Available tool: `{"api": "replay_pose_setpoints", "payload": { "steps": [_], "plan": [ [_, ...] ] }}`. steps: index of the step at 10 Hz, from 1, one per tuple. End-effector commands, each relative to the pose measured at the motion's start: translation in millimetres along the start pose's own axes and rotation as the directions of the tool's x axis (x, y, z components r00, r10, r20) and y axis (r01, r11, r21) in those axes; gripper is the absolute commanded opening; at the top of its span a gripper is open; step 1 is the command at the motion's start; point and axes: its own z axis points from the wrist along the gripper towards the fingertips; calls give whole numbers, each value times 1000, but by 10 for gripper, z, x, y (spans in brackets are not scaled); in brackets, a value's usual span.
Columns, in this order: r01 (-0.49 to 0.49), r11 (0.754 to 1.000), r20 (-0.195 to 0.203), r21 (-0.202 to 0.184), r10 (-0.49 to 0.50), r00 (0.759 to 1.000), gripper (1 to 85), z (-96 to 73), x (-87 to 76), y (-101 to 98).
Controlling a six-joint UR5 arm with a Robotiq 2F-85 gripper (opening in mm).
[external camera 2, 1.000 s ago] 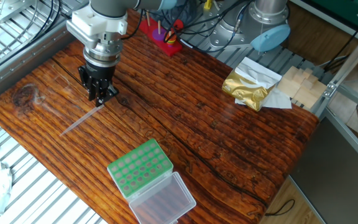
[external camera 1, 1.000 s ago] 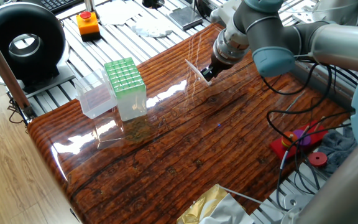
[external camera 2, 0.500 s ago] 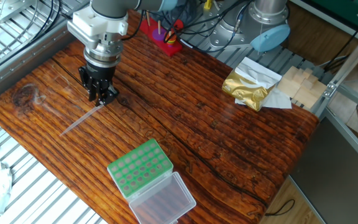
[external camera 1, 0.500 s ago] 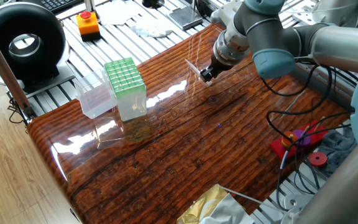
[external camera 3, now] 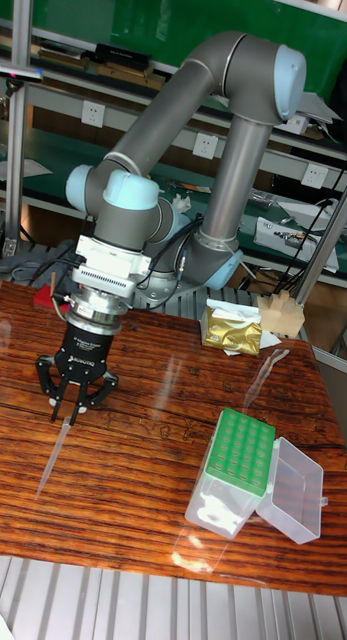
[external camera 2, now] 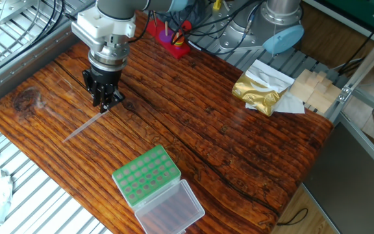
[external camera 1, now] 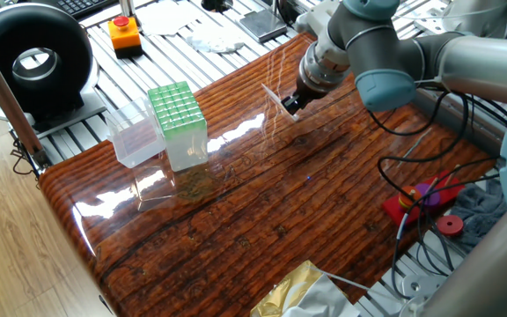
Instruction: Insert a large pipette tip into the holder for large pipette tips
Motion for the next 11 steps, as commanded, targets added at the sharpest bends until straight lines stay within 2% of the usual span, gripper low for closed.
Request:
{"api": "replay_pose_setpoints", "payload": {
  "steps": [1,3,6,11],
  "plan": [
    [-7,1000,3,-4,7,1000,313,-52,-58,-31],
    [-5,1000,-20,-1,5,1000,313,-107,-102,-49],
    [-85,996,-18,-24,84,996,303,-63,-158,37],
    [-87,996,-16,-19,87,996,303,18,-168,58]
  ]
}}
